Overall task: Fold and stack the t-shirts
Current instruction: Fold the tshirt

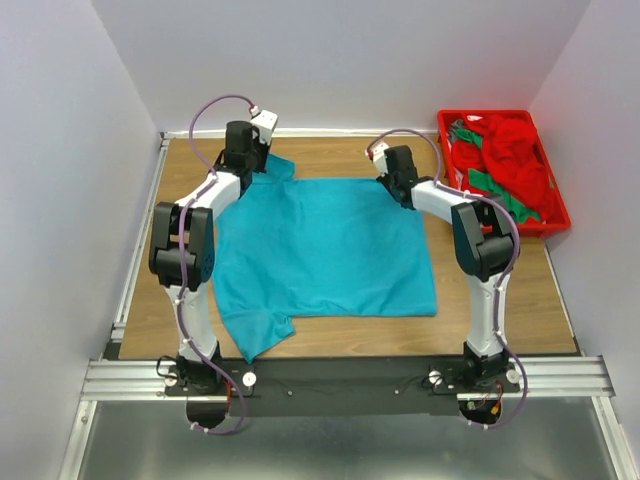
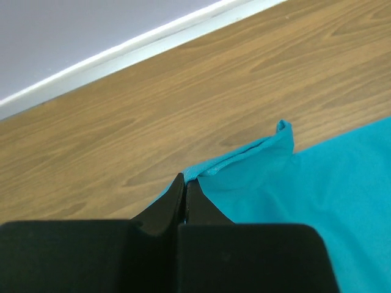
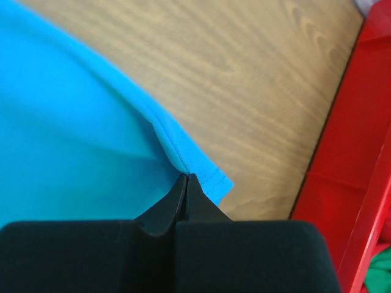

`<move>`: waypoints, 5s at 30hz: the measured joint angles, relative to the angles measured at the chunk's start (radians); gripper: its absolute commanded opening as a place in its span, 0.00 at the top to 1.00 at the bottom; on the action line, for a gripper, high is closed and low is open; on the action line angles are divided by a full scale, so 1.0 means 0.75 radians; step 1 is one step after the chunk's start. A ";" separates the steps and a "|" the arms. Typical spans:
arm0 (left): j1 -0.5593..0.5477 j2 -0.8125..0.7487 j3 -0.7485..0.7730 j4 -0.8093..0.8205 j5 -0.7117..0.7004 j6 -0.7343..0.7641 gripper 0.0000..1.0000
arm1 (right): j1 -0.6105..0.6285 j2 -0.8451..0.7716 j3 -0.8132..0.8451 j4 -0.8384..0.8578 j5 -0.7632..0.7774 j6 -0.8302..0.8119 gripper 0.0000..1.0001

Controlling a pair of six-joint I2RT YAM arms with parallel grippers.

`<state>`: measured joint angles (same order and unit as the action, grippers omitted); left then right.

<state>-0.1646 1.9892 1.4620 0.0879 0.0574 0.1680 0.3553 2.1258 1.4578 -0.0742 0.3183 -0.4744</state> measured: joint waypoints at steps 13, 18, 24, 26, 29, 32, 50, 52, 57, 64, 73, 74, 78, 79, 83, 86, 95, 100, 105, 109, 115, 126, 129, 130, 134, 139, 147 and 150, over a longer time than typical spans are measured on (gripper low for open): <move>-0.001 -0.001 0.023 -0.067 -0.094 -0.006 1.00 | -0.025 0.028 0.066 0.062 0.018 -0.020 0.99; -0.002 -0.138 -0.089 -0.105 -0.119 -0.032 1.00 | -0.025 -0.083 -0.029 0.062 0.044 0.004 0.99; -0.002 -0.303 -0.166 -0.161 -0.153 -0.072 1.00 | -0.025 -0.262 -0.143 0.068 0.050 0.042 0.99; -0.002 -0.347 -0.186 -0.189 -0.162 -0.089 1.00 | -0.025 -0.321 -0.186 0.069 0.050 0.062 0.99; -0.002 -0.429 -0.250 -0.210 -0.174 -0.123 1.00 | -0.025 -0.393 -0.246 0.072 0.049 0.099 0.99; -0.002 -0.507 -0.334 -0.237 -0.182 -0.155 1.00 | -0.025 -0.466 -0.325 0.065 0.046 0.140 0.99; -0.008 -0.789 -0.638 -0.355 -0.217 -0.297 1.00 | -0.021 -0.621 -0.499 -0.117 -0.063 0.351 0.99; -0.008 -0.789 -0.658 -0.376 -0.216 -0.307 1.00 | -0.021 -0.611 -0.499 -0.145 -0.064 0.369 0.99; -0.008 -0.784 -0.662 -0.426 -0.216 -0.333 1.00 | -0.021 -0.578 -0.499 -0.204 -0.065 0.414 0.99; -0.008 -0.764 -0.664 -0.491 -0.216 -0.362 1.00 | -0.021 -0.553 -0.499 -0.251 -0.064 0.448 0.99; -0.022 -0.718 -0.668 -0.540 -0.205 -0.372 1.00 | -0.021 -0.502 -0.499 -0.294 -0.065 0.470 0.99; -0.024 -0.713 -0.669 -0.548 -0.205 -0.375 1.00 | -0.021 -0.497 -0.499 -0.297 -0.064 0.472 0.98; -0.034 -0.700 -0.674 -0.571 -0.204 -0.386 1.00 | -0.021 -0.490 -0.499 -0.322 -0.064 0.473 0.97; -0.034 -0.700 -0.674 -0.574 -0.204 -0.387 1.00 | -0.021 -0.490 -0.496 -0.328 -0.064 0.473 0.93; -0.037 -0.700 -0.674 -0.579 -0.204 -0.392 0.87 | -0.021 -0.491 -0.488 -0.352 -0.067 0.483 0.68; -0.037 -0.701 -0.673 -0.594 -0.203 -0.404 0.66 | -0.021 -0.502 -0.486 -0.374 -0.091 0.494 0.62; -0.052 -0.922 -0.673 -0.650 -0.152 -0.441 0.37 | -0.021 -0.694 -0.486 -0.414 -0.187 0.620 0.56; -0.052 -1.081 -0.672 -0.647 -0.135 -0.482 0.41 | -0.021 -0.748 -0.466 -0.419 -0.199 0.693 0.56; -0.001 -1.131 -0.672 -0.563 -0.098 -0.541 0.51 | -0.026 -0.751 -0.433 -0.422 -0.224 0.775 0.57; 0.093 -0.980 -0.672 -0.399 0.018 -0.622 0.56 | -0.052 -0.728 -0.378 -0.402 -0.267 0.843 0.62; 0.181 -0.582 -0.600 -0.249 0.143 -0.684 0.69 | -0.137 -0.561 -0.288 -0.326 -0.310 0.916 0.66; 0.280 -0.236 -0.514 -0.212 0.197 -0.699 0.69 | -0.213 -0.325 -0.288 -0.296 -0.349 0.977 0.66; 0.291 -0.200 -0.498 -0.209 0.197 -0.698 0.69 | -0.232 -0.294 -0.288 -0.277 -0.350 0.983 0.66; 0.296 -0.183 -0.493 -0.208 0.197 -0.694 0.69 | -0.240 -0.283 -0.288 -0.274 -0.351 0.985 0.66; 0.328 -0.133 -0.451 -0.202 0.211 -0.693 0.69 | -0.267 -0.255 -0.287 -0.247 -0.365 0.998 0.66; 0.350 -0.055 -0.333 -0.244 0.210 -0.691 0.70 | -0.276 -0.193 -0.210 -0.235 -0.374 0.998 0.66; 0.350 0.165 0.008 -0.344 0.207 -0.689 0.70 | -0.285 0.059 0.137 -0.217 -0.388 0.966 0.65; 0.350 0.252 0.152 -0.381 0.207 -0.690 0.70 | -0.291 0.150 0.269 -0.218 -0.392 0.946 0.64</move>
<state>0.0982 2.1784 1.5761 -0.1978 0.2127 -0.3496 0.1371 2.2383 1.6596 -0.2375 0.0246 0.2352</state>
